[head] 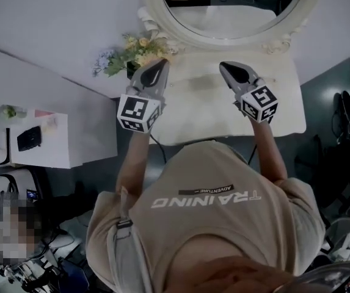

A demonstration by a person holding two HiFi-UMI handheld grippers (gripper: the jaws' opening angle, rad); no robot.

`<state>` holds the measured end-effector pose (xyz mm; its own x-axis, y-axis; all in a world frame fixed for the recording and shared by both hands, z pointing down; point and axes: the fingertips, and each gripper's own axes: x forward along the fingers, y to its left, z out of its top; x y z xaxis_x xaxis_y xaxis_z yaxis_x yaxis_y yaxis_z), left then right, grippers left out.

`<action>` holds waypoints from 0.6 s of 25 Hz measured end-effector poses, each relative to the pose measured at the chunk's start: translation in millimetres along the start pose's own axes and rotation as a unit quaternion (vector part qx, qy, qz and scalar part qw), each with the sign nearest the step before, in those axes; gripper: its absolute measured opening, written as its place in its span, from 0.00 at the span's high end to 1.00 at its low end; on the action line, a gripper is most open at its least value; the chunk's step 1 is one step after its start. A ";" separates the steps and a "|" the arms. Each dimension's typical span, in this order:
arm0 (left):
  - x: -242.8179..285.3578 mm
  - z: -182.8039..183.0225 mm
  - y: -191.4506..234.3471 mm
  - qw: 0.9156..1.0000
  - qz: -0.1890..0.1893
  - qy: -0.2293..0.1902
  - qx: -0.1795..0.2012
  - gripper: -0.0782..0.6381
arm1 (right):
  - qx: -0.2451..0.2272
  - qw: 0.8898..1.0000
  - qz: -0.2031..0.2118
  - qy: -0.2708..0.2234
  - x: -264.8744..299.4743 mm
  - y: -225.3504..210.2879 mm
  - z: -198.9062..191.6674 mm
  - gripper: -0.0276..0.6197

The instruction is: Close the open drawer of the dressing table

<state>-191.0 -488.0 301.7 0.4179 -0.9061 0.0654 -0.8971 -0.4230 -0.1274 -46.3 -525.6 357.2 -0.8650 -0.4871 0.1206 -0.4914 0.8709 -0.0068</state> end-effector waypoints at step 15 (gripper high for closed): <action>-32.0 -4.9 14.9 0.997 0.064 -0.027 0.019 0.90 | -0.070 0.981 -0.141 -0.110 -21.4 -3.0 59.7 0.95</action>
<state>-218.5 -465.3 302.6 0.3081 -0.9513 -0.0070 -0.9382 -0.3026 -0.1681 -32.4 -521.6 295.4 -0.7048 -0.6995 -0.1184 -0.7093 0.6919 0.1349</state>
